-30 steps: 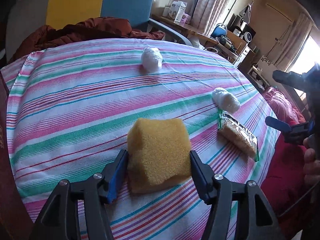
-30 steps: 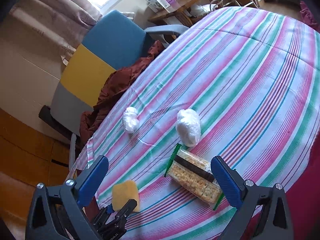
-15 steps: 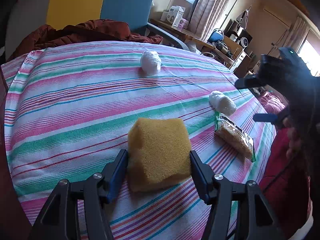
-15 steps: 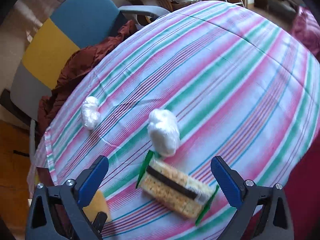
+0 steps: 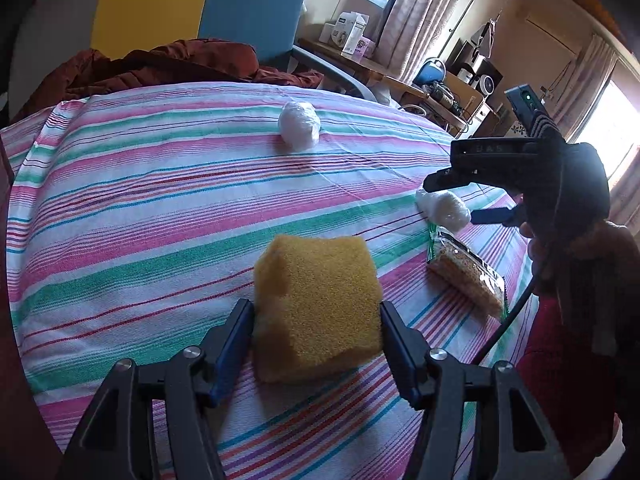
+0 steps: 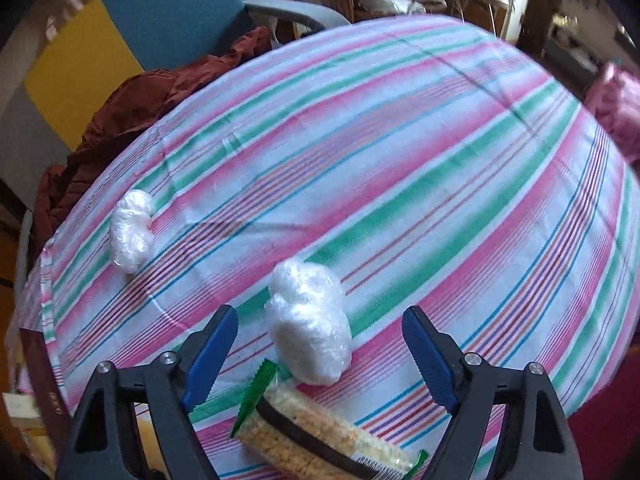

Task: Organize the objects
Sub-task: 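Lift the yellow sponge with the left gripper while the right gripper grasps a white plastic ball, then carry the sponge and white ball into the gold tray and release them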

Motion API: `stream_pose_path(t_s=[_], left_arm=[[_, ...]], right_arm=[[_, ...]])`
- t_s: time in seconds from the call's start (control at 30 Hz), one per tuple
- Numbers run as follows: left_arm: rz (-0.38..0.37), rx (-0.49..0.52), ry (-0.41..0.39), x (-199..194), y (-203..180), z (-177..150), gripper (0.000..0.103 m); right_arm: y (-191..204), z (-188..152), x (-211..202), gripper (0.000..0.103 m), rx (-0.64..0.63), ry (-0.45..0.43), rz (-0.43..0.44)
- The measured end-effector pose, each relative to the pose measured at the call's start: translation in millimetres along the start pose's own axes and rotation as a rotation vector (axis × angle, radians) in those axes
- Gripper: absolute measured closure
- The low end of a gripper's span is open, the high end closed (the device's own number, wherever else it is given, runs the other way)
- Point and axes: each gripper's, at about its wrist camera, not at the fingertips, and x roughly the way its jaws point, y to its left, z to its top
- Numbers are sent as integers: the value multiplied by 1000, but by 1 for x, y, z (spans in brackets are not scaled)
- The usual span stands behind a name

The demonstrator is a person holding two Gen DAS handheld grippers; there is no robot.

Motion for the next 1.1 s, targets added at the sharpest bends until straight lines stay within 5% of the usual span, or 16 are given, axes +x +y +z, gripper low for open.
stream_pose_path(t_s=[0.1,0.17,0.23,0.47,0.7,1.1], left_arm=[[12,13,1,1,-2,-1,39],[20,24,4,1,-4,0,39],[31,36,10,1,-6,0,39],[69,41,19,-5,-5,3,49],[125,23,-94,-66,-8,8,49],[372,-19,-272,-173,18,-1,48]], right_arm=[[8,0,14,42,-57,50,-36],[13,-4,21,46,-108,65,-79],[15,-3,17,65,-130,45,-67],[13,1,11,66,-103,-15,-56],[30,-4,-6,66,-154,-78,56],[55,-17,-25,65,-280,-152,124]])
